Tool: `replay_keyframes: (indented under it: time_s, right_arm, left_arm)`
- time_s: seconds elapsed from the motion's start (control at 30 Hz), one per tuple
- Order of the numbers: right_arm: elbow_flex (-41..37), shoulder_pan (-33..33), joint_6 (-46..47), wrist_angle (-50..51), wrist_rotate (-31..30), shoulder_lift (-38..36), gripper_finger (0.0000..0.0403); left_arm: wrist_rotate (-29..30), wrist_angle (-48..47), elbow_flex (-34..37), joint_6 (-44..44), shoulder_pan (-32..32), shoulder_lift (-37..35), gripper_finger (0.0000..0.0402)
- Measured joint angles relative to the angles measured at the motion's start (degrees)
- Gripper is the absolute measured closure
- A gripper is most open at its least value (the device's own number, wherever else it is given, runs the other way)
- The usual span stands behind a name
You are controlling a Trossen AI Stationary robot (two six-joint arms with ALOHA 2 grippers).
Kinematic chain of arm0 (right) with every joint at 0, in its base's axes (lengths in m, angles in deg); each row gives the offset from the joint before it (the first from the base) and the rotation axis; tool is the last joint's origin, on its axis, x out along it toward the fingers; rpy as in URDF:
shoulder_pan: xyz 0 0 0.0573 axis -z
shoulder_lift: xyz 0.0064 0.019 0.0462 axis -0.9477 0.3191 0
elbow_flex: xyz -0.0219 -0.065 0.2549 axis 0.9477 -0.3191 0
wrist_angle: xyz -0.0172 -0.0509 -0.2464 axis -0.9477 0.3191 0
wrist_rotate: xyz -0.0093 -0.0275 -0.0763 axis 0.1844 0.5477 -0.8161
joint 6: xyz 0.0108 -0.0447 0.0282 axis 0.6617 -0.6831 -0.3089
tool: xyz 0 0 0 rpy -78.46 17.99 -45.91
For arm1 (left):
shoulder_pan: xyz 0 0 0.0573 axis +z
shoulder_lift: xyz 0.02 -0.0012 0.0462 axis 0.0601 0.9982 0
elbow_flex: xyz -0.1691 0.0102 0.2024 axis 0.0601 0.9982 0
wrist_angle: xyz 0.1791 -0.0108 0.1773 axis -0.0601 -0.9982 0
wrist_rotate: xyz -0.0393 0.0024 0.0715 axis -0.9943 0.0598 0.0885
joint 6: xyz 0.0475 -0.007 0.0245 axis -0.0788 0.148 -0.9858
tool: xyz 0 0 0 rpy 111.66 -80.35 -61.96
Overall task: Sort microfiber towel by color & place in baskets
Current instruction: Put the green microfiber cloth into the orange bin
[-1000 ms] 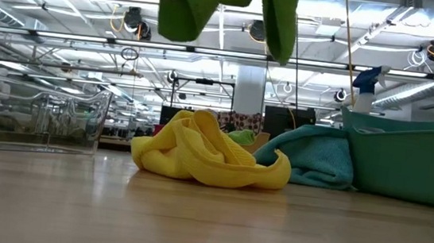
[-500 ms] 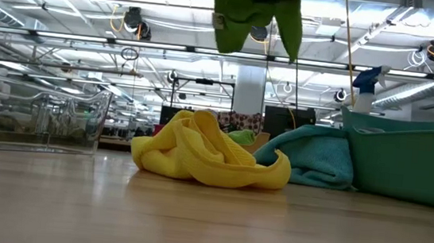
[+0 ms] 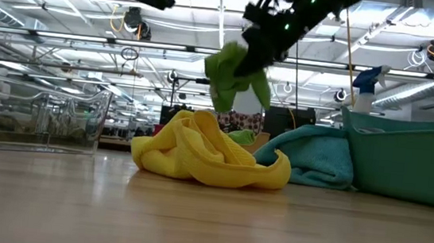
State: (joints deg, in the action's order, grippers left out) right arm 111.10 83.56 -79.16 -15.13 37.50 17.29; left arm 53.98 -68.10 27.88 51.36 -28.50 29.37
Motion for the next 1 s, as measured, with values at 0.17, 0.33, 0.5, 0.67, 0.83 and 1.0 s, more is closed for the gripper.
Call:
replay_keyframes:
  time_s: [0.17,0.33,0.5,0.67,0.83,1.0]
  right_arm:
    - [0.04,7.81,-2.15,-7.43,12.28,4.86,0.0364]
    - [0.02,12.11,-3.09,-10.94,16.19,10.65,0.0363]
    - [0.00,13.74,-3.30,-12.67,17.77,15.24,0.0363]
    - [0.02,14.47,-3.57,-13.02,17.49,18.73,0.0362]
    - [0.02,14.51,-3.74,-13.35,17.21,21.05,0.0361]
    - [0.02,14.46,-2.78,-13.64,17.42,20.89,0.0326]
  left_arm:
    - [-4.42,-0.02,0.00,-3.49,4.11,0.04,0.0104]
    - [-6.35,-1.42,0.00,-4.72,7.63,0.04,0.0104]
    - [-8.53,3.58,4.11,-8.19,10.67,-0.92,0.0104]
    - [-19.17,18.41,13.40,-10.88,16.35,-4.11,0.0104]
    - [-23.36,23.86,17.59,-10.54,20.38,-6.45,0.0104]
    - [-24.69,24.37,17.64,-10.32,21.06,-6.54,0.0104]
